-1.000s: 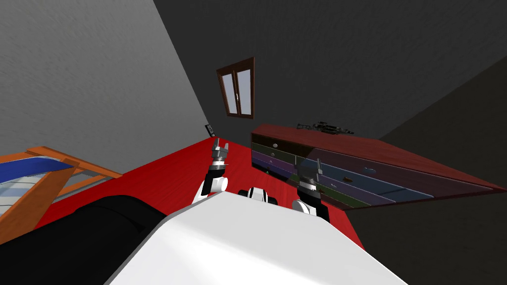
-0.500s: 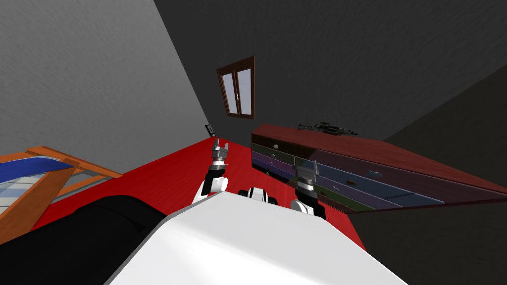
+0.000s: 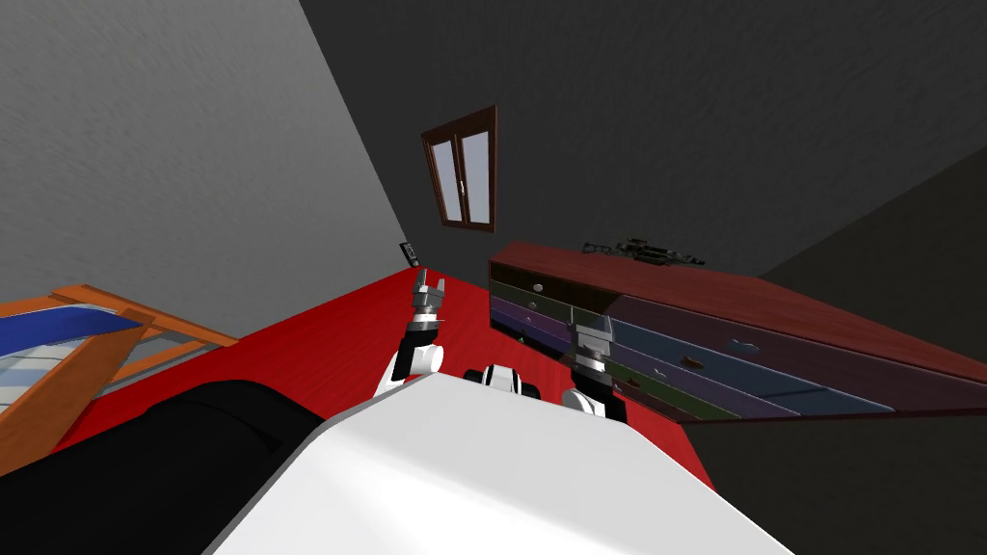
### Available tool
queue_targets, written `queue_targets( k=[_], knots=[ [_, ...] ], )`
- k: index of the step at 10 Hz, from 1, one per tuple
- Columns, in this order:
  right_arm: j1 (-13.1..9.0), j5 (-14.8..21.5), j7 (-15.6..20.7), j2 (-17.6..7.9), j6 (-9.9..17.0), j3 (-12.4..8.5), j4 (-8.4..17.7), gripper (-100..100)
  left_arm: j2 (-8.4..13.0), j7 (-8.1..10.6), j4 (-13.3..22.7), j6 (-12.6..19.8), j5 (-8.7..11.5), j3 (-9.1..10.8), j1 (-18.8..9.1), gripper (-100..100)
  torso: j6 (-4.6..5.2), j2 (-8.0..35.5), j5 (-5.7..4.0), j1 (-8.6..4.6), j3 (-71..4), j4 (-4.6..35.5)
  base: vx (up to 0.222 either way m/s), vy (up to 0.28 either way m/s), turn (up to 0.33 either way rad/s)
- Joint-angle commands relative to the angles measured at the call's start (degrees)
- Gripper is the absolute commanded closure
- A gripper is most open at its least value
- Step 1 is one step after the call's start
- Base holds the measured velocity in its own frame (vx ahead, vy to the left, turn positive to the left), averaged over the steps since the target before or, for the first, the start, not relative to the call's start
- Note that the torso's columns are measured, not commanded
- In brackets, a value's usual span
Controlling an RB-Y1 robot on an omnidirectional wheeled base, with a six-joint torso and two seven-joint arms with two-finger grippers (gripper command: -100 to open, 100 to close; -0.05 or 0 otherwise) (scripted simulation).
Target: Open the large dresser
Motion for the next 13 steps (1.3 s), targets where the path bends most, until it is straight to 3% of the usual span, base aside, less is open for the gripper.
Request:
queue_targets(
  k=[1,2,4,5,7,8,10,13],
  knots=[
    [-0.7,-1.9,-4.4,0.0,-1.0,1.2,2.1,-100,0.0,0.0,0.0,0.0,0.0,0.0,0.0,0,-0.01,-0.1,-0.01,0.0,0.0,0.0,0.058,-0.013,0.023],
    [-1.3,-3.7,-6.0,0.0,-2.0,2.4,4.0,-100,0.0,0.0,0.0,0.0,0.0,0.0,0.0,0,0.0,-0.1,-0.01,-0.03,-0.1,0.0,0.076,-0.02,0.033],
    [-1.3,-3.7,-8.9,0.0,-2.0,2.4,4.0,-100,0.0,0.0,0.0,0.0,0.0,0.0,0.0,0,0.0,-0.1,-0.01,-0.02,-0.1,0.0,0.049,-0.011,0.008],
    [-2.1,-5.5,-10.6,0.1,-2.9,3.6,6.0,-100,0.0,0.0,0.0,0.0,0.0,0.0,0.0,0,0.0,0.0,0.01,0.02,0.0,0.0,0.05,-0.001,0.023],
    [-2.1,-5.5,-13.0,0.1,-2.9,3.6,6.0,-100,0.0,0.0,0.0,0.0,0.0,0.0,0.0,0,0.0,-0.1,0.0,0.0,-0.1,0.0,0.043,-0.007,0.011],
    [-3.0,-7.3,-15.2,0.2,-3.8,4.8,8.1,-100,0.0,0.0,0.0,0.0,0.0,0.0,0.0,0,0.0,0.0,-0.01,-0.04,0.0,0.0,0.046,-0.017,0.026],
    [-3.0,-7.3,-17.1,0.2,-3.8,4.8,8.1,-100,0.0,0.0,0.0,0.0,0.0,0.0,0.0,0,0.0,-0.1,-0.01,-0.05,-0.1,0.0,0.043,-0.016,0.009],
    [-4.9,-10.7,-22.4,0.4,-5.5,7.3,12.2,-100,0.0,0.0,0.0,0.0,0.0,0.0,0.0,0,0.0,-0.1,0.0,-0.01,-0.1,0.0,0.062,-0.016,0.022]
  ],
)
